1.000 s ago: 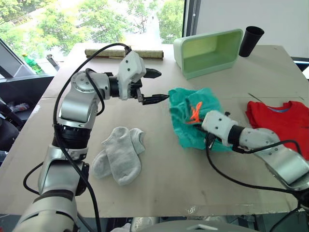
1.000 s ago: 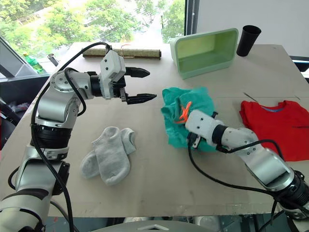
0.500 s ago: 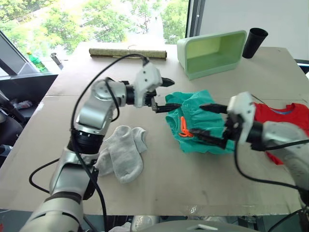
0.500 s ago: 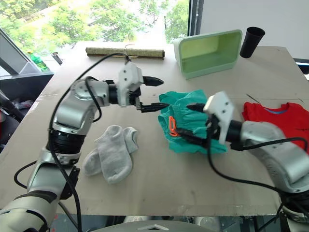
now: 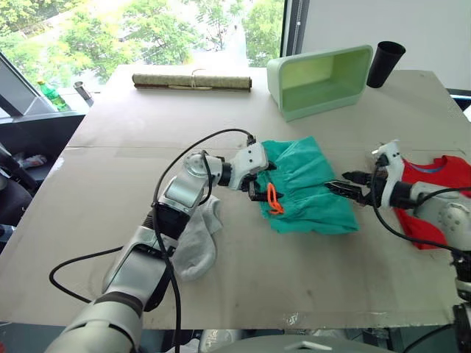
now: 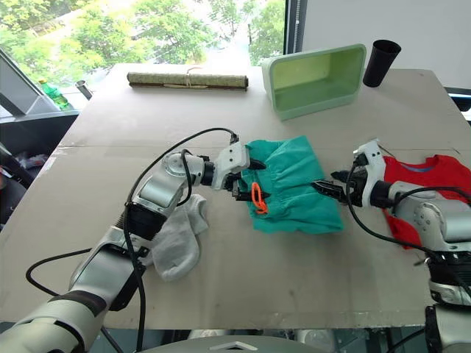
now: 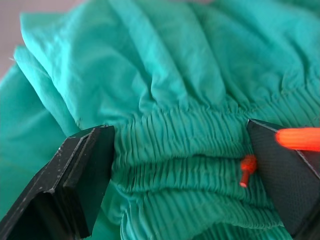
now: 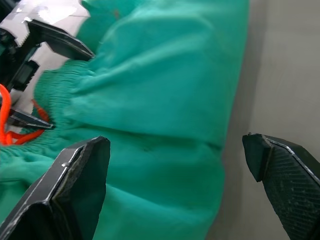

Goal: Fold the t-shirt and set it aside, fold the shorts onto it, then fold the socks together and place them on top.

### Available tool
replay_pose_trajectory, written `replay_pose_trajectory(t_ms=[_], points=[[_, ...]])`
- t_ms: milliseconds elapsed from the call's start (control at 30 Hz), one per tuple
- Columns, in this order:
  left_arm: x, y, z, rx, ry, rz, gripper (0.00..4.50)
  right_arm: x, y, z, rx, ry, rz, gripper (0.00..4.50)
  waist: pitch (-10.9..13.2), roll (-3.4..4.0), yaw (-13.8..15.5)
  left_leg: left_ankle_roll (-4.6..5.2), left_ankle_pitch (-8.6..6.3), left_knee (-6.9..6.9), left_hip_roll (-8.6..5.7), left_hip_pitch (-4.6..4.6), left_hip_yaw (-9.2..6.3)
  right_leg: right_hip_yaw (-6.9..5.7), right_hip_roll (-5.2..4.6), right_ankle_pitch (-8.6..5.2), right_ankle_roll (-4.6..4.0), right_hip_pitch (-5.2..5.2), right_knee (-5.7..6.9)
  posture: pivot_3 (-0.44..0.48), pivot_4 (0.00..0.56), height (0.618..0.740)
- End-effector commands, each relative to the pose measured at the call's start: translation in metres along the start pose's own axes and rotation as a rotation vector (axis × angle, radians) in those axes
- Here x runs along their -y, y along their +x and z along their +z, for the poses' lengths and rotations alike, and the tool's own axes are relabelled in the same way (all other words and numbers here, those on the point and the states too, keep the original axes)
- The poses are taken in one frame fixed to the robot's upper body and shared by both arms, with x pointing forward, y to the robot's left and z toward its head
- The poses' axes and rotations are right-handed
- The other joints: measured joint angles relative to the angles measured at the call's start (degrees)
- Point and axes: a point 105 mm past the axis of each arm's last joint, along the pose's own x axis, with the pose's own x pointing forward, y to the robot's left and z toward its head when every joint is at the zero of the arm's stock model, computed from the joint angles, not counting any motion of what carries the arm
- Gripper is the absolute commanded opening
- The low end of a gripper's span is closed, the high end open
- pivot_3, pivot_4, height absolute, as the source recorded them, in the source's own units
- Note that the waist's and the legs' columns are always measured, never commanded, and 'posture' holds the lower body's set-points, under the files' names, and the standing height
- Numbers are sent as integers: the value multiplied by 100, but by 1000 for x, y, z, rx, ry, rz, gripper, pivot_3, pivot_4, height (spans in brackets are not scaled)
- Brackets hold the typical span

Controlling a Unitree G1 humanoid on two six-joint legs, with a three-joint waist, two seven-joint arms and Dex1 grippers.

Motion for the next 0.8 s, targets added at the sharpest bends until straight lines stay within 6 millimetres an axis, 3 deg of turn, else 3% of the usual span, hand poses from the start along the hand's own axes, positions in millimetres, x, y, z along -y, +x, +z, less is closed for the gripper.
replay_pose_trajectory(t_ms=[33, 233, 333, 567, 667, 800], points=[[2, 3, -5, -7, 22, -6, 4500, 1, 6, 4, -4, 40, 28, 4480, -2, 0, -7, 0, 0, 0, 0, 0, 0, 0, -1, 0, 0, 0, 1, 0, 150, 740], [2, 5, -9, -7, 12, 0, 4500, -12, 28, -1, -31, 125, 148, 4480, -9, -3, -77, -1, 0, 1, 0, 5, -5, -1, -4, 1, -1, 3, 3, 0, 150, 740], [3, 4, -9, -7, 11, 1, 4500, -22, 35, 1, -23, 162, 209, 3722, -10, -3, -106, -1, 0, 0, 0, 5, -5, -2, -4, 1, -1, 3, 3, 0, 150, 740], [-3, -4, 0, 61, 11, 47, 4500, -31, 28, 6, -3, 169, 247, 201, -10, -2, -107, -1, 0, -3, 0, 3, -5, -4, -5, 1, -1, 2, 2, 0, 150, 740], [-4, -15, 10, 93, 30, 55, 4500, -27, 14, 14, 33, 133, 197, 66, -9, -1, -102, -2, -1, -4, 0, 2, -6, -4, -8, 1, -1, 1, 2, 0, 150, 740], [2, -38, 27, 88, 114, 41, 4500, -29, -20, 24, 44, -2, 116, 66, -3, 5, -94, -3, -1, -11, -1, -2, -7, -4, -11, 1, -1, -3, -7, 0, 150, 740]])
